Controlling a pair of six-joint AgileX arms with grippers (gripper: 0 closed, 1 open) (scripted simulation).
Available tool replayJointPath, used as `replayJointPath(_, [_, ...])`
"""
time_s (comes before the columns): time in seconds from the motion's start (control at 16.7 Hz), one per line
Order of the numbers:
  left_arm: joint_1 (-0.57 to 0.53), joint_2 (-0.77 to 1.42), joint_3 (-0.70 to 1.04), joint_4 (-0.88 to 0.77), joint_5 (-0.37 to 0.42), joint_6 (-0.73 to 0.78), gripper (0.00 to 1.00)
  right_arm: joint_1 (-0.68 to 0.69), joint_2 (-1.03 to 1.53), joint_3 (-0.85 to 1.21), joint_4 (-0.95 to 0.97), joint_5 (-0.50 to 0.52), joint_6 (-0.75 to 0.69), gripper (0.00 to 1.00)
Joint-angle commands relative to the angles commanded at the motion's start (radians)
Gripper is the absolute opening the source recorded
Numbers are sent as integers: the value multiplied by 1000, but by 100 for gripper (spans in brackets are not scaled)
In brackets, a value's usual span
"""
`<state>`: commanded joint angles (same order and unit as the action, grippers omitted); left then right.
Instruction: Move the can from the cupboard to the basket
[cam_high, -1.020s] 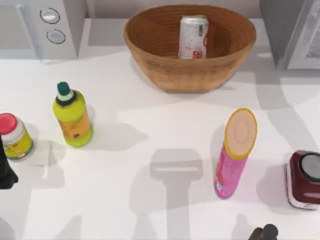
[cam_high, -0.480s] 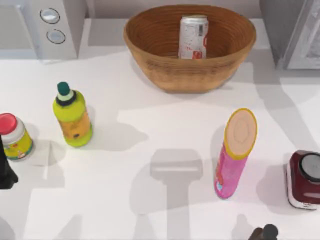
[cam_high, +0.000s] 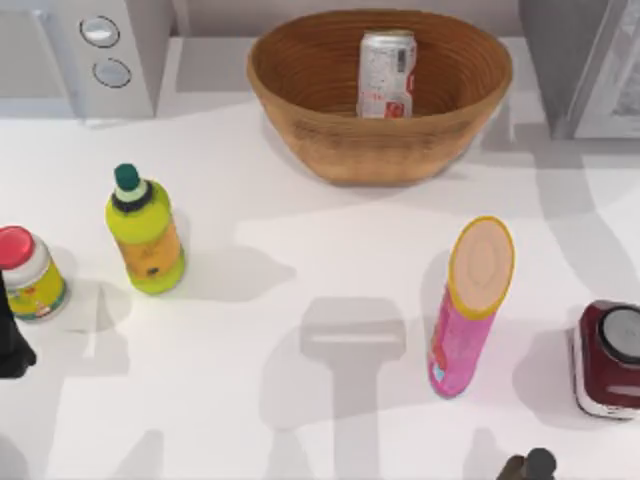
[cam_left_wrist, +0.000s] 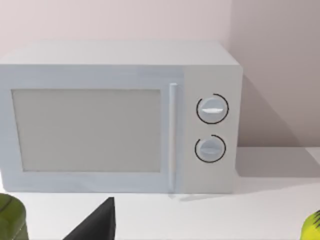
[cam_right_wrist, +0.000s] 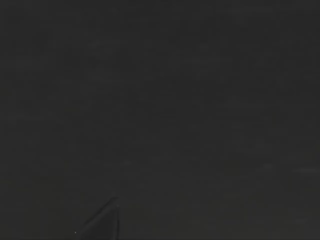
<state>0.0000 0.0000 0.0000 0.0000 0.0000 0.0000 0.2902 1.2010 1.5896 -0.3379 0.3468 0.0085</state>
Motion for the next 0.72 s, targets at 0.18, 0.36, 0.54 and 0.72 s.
replayJointPath(0.18, [0,0,0,0,0,0,100,-36,-141,-183,41,-38,0,100])
replayJointPath(0.36, [0,0,0,0,0,0,100,-76,-308,-402,88,-86,-1,100])
replayJointPath(0.54, [0,0,0,0,0,0,100,-121,-493,-649,140,-140,-3,100])
replayJointPath(0.72, [0,0,0,0,0,0,100,-167,-686,-905,194,-196,-4,100])
